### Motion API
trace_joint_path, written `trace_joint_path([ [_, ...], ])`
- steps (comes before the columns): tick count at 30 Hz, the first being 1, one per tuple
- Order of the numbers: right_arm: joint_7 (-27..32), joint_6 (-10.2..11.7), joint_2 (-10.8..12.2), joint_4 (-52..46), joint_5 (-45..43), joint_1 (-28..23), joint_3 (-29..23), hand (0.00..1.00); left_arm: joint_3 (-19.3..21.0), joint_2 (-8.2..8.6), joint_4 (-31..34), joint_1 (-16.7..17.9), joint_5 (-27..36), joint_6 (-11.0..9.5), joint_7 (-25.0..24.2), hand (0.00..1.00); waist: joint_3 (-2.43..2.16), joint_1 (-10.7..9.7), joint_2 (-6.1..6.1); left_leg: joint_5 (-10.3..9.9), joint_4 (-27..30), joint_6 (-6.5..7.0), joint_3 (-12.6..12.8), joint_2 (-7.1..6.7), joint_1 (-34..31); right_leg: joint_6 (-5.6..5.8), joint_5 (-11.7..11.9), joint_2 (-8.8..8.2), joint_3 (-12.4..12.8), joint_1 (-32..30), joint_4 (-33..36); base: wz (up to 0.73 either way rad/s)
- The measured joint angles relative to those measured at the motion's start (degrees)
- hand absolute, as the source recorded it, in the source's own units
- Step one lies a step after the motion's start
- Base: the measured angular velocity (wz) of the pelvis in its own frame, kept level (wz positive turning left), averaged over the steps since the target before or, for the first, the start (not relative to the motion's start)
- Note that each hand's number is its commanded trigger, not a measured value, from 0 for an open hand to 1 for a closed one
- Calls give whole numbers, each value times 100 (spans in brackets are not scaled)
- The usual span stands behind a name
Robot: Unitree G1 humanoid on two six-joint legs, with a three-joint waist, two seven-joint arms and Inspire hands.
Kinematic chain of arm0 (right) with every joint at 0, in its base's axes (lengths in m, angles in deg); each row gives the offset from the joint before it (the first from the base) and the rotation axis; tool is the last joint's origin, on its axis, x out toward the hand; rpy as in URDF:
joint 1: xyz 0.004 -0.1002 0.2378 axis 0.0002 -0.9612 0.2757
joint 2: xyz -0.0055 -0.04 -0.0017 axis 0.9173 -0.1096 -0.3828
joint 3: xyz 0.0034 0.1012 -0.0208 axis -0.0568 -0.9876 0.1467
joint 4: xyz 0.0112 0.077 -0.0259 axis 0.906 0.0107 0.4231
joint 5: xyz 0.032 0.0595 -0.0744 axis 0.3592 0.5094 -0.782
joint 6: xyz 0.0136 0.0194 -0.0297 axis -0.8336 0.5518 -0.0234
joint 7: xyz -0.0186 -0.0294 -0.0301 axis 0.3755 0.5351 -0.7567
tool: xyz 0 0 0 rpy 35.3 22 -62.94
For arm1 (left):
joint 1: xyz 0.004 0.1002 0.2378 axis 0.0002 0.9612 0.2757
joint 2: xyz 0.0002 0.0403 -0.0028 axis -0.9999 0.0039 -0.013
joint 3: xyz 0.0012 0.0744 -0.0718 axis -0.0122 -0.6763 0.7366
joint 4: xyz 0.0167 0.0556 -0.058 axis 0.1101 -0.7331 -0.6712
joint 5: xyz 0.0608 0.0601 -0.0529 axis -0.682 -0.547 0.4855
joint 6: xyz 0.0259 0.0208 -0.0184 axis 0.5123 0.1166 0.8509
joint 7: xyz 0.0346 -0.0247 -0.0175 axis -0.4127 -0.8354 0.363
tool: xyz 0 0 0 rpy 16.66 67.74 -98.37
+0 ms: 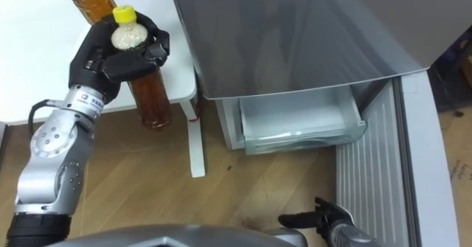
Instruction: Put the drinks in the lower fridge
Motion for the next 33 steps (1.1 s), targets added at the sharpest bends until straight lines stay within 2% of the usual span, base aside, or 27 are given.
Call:
trace_joint_path([
  [4,84,0,5,-7,-2,11,76,0,-3,22,0,121,0,-14,111,100,1,33,-3,3,3,0,0,0,-41,0,0,-3,-59,-2,1,3],
  [9,219,-6,14,-48,-357,75,208,0,-70,22,0,204,93,-13,163,100,4,251,-22,3,22,0,0,3,-47,0,0,-5,-113,-46,4,0],
  [15,269,0,149,-55,-759,253,526,0,-108,34,0,249,253,-39,281,100,-2,378,-29,2,135,1,-145,-10,-192,0,0,-22,-445,-73,5,14],
  [18,260,1,146,-184,-834,248,782,0,-309,26,0,249,255,-101,344,100,-2,493,-27,2,198,0,-194,-11,-274,0,0,-23,-538,-94,10,18],
  [20,208,39,154,-472,-928,240,921,0,-430,31,1,248,271,-233,348,100,-4,614,-24,6,220,-6,-220,-12,-351,0,0,-20,-544,-149,14,6],
  [22,130,123,156,-618,-928,237,1103,0,-453,32,8,249,311,-256,352,100,-5,638,-25,7,220,-8,-239,-12,-345,0,0,-19,-550,-139,14,2],
  [25,-66,116,158,-887,-941,227,1364,0,-460,27,11,249,324,-359,360,100,-3,705,-30,7,212,-8,-225,-14,-333,0,0,-21,-555,-128,23,-1],
  [27,-244,115,156,-1102,-1039,215,1508,0,-486,26,12,248,325,-430,330,100,9,772,-69,14,202,-8,-213,-12,-334,0,0,-23,-564,-137,24,-2],
  [29,-510,114,161,-1378,-1082,211,1675,0,-551,20,11,271,324,-430,267,100,9,794,-156,16,206,-9,-265,-14,-327,0,0,-22,-622,-119,24,9],
  [33,-809,111,169,-1684,-1148,202,1767,0,-692,-20,11,299,308,-429,249,100,20,815,-247,16,208,-8,-313,-14,-306,0,0,-29,-681,-72,13,10],
])
